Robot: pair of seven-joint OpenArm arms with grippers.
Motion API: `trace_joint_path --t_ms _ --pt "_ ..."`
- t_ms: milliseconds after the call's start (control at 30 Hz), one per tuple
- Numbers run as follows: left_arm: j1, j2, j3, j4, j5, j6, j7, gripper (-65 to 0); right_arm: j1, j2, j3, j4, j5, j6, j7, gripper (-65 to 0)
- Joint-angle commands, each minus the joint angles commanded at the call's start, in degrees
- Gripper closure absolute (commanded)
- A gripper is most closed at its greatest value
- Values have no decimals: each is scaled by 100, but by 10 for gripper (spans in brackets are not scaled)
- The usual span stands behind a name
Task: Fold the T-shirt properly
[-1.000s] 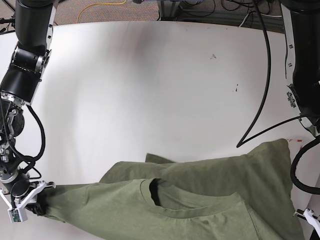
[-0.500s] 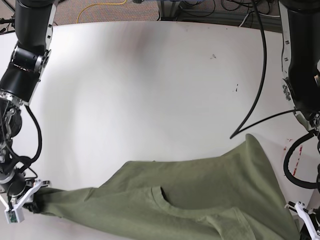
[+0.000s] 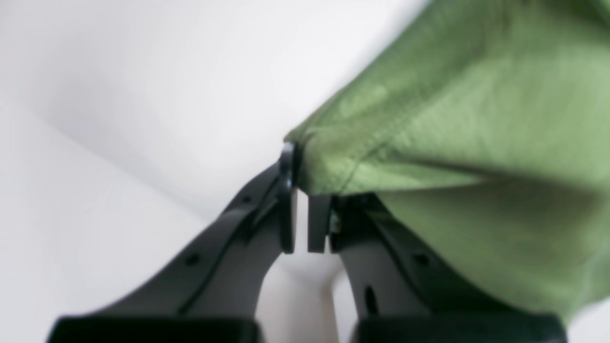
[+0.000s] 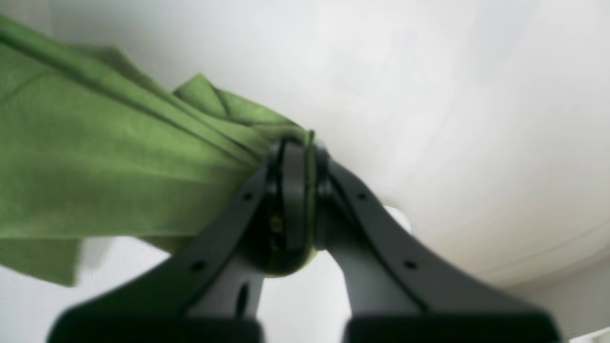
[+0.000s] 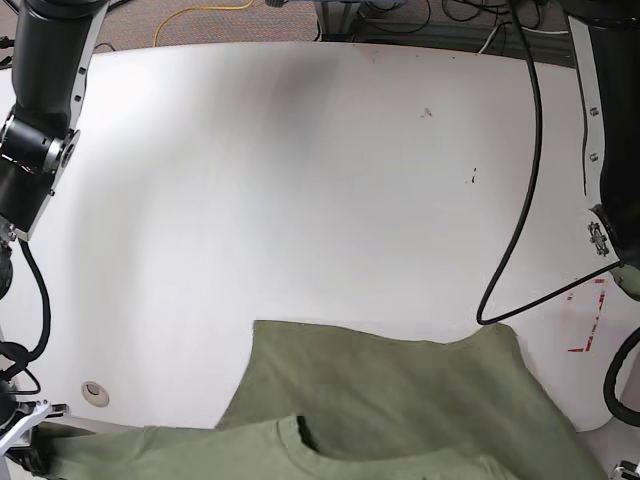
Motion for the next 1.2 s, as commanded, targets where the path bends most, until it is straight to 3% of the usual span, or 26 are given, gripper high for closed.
trace_joint_path --t_ms 767,1200 --pt "966 109 -4 -176 0 0 -79 -11 -487 -56 62 62 38 9 -132 -8" --pt "1807 129 -118 9 -88 0 -83 -15 -1596 -176 432 801 136 36 -166 -7"
